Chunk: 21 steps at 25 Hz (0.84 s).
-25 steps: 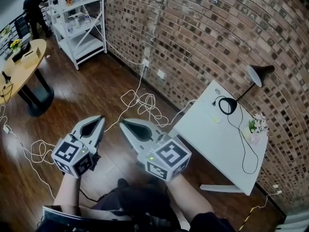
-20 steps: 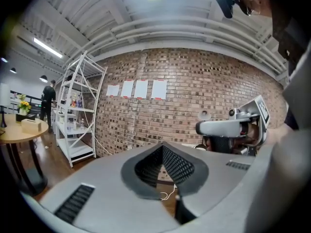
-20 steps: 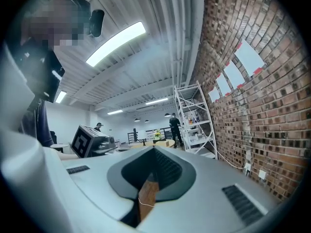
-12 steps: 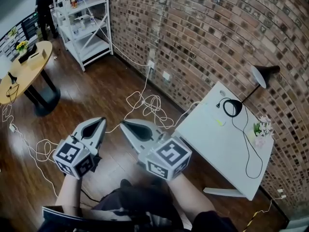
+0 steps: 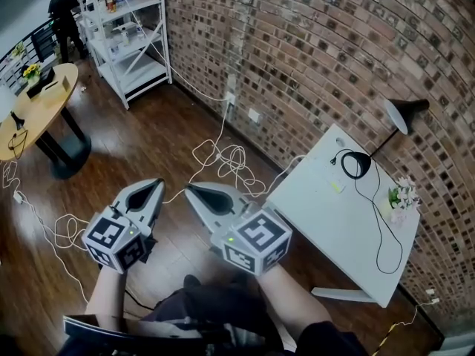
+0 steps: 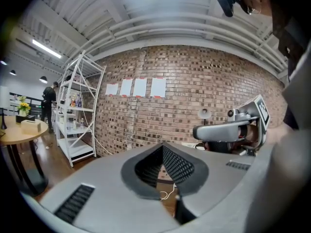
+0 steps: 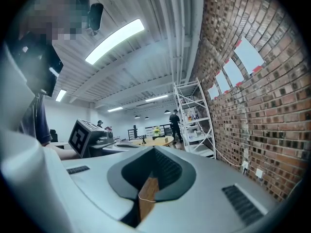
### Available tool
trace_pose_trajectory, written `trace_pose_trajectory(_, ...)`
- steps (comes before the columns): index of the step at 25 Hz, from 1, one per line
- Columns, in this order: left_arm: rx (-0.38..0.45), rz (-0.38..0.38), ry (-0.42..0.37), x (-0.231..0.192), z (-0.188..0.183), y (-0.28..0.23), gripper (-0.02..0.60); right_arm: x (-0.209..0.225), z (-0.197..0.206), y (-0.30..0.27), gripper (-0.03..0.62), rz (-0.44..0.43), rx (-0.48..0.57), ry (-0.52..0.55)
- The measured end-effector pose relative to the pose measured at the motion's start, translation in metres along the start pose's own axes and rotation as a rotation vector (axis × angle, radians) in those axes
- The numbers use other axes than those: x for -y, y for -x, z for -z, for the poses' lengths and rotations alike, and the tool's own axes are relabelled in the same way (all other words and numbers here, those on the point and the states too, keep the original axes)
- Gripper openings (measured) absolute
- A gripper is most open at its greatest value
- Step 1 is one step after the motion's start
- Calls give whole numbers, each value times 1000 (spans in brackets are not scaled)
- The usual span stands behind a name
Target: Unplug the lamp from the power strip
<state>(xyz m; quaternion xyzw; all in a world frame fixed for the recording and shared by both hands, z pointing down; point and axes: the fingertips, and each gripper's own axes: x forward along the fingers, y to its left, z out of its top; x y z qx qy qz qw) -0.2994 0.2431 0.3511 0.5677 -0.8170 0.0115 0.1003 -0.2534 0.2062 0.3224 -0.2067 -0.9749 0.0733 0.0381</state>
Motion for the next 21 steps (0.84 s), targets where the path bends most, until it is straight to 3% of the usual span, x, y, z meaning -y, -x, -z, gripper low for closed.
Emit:
trace_pose_trajectory(7,-24,-9,43,-7,9,1,-6,1,5,-4,-3,4,-21,-13)
trace_pose_trajectory(21,-38,-38,45,-25,22,20,-6,-17,15,-20,-5,-30,-39,-7)
